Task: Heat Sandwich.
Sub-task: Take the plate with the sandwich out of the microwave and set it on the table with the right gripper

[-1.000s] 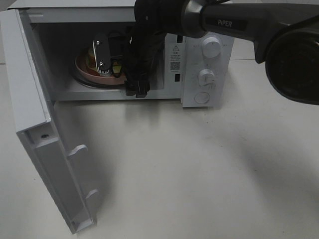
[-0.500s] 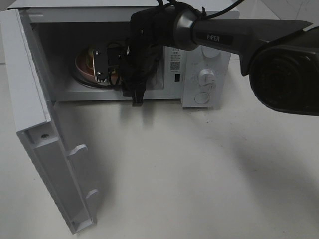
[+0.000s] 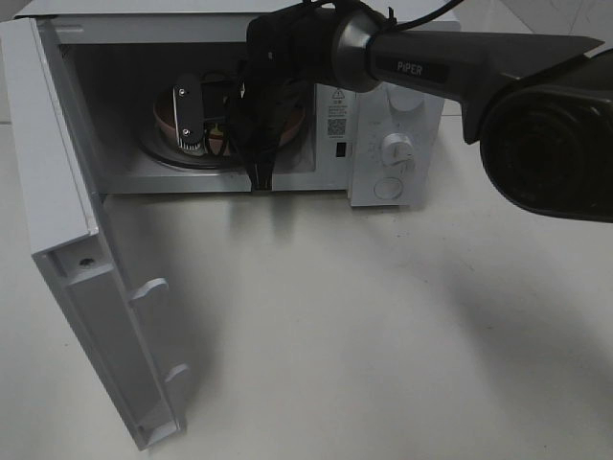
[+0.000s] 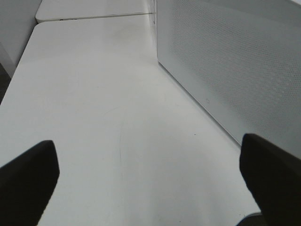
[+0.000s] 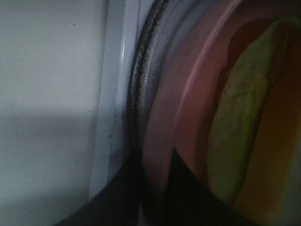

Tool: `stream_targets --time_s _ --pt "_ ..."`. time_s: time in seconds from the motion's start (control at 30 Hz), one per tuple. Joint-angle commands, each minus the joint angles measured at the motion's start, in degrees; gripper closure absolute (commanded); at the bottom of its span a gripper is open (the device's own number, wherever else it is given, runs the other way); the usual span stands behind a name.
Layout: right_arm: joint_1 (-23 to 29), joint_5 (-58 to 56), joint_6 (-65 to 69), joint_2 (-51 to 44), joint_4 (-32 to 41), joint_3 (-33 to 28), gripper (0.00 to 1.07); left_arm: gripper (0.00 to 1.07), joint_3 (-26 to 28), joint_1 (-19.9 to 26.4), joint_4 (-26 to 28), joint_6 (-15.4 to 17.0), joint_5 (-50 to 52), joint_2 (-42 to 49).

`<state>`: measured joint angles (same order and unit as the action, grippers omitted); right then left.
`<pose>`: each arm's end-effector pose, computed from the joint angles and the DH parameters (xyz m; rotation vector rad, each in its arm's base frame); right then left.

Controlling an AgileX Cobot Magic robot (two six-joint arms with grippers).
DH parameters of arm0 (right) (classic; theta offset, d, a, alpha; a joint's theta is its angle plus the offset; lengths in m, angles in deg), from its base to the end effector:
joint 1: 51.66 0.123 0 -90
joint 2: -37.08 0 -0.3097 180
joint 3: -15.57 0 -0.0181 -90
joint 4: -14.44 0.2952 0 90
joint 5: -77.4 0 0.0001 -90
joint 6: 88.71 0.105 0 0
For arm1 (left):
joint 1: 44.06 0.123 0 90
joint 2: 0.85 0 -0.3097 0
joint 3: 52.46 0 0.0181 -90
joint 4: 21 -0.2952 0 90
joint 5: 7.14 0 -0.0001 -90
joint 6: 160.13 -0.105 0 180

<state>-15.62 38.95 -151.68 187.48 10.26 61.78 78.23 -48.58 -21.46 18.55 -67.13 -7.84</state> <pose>0.5070 0.3630 0.1378 -1.9411 1.5886 -0.2763 0.0222 -0.0010 0.2929 0.1031 2.0271 -0.0256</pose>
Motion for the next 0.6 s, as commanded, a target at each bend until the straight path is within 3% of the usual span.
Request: stream_targets --time_s 0.03,0.37,0.6 --pt "-0.1 -4.2 -1.2 -0.4 2.1 -0.6 1.07 0.04 -0.3 0.1 -0.2 0.2 0.6 1.3" --pt "-0.1 -5.6 -7.0 -2.8 3.3 -2.5 1.07 0.04 -0.3 0.1 -0.2 0.2 0.6 1.3" --pt "-0.1 1.4 -9.3 -8.4 3.2 -10.7 1.07 0.04 -0.3 0.1 -0.2 0.2 0.6 1.3"
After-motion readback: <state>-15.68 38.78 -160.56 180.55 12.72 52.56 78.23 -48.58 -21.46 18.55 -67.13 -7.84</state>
